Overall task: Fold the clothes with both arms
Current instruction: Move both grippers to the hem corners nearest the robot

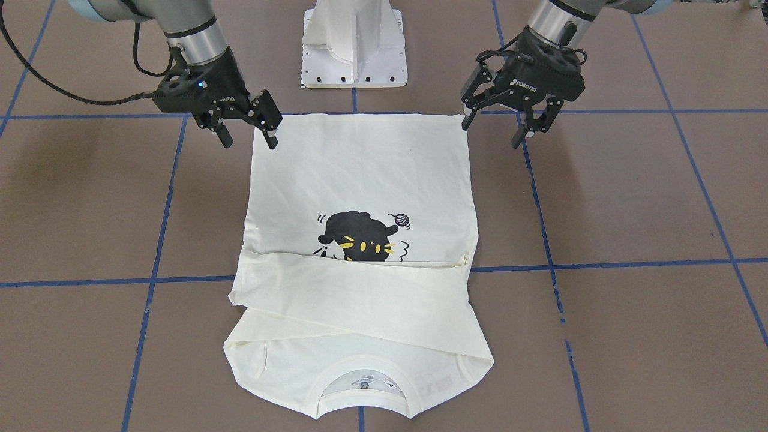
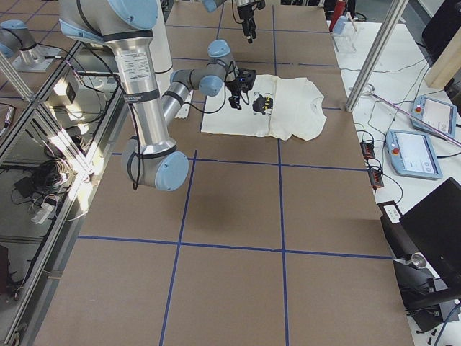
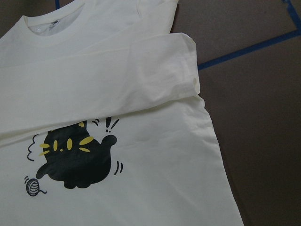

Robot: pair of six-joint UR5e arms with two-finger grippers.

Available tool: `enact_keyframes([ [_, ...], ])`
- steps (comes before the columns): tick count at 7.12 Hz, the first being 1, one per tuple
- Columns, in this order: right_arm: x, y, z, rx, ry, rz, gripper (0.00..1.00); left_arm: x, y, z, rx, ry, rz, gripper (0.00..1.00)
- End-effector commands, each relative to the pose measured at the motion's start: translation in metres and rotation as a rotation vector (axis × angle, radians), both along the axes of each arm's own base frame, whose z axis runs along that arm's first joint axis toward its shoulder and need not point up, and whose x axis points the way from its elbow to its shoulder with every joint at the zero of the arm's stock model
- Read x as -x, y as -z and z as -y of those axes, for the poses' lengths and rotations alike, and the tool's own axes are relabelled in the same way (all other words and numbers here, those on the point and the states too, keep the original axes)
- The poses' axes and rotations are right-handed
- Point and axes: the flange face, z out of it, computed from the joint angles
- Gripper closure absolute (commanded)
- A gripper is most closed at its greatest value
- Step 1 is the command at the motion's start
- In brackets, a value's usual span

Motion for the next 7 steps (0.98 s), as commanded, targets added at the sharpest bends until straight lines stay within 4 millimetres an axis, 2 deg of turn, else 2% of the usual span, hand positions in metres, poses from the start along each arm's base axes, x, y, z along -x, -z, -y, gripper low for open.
enact_keyframes([
  [1, -0.013, -0.024, -0.082, 0.084, -0.032, 0.062, 0.01, -0.057, -0.033, -0.067, 0.16, 0.038, -0.006, 0.15],
  [2, -0.011, -0.032, -0.091, 0.094, -0.053, 0.049, 0.02, -0.078, -0.05, -0.098, 0.227, 0.061, 0.007, 0.28],
  [3, -0.01, -0.032, -0.093, 0.085, -0.059, 0.046, 0.02, -0.092, -0.064, -0.119, 0.304, 0.068, 0.013, 0.34],
  [6, -0.008, -0.034, -0.095, 0.082, -0.059, 0.04, 0.01, -0.124, -0.102, -0.163, 0.36, 0.078, 0.08, 0.35],
  [7, -0.008, -0.034, -0.094, 0.079, -0.063, 0.039, 0.01, -0.129, -0.113, -0.163, 0.363, 0.081, 0.103, 0.35],
])
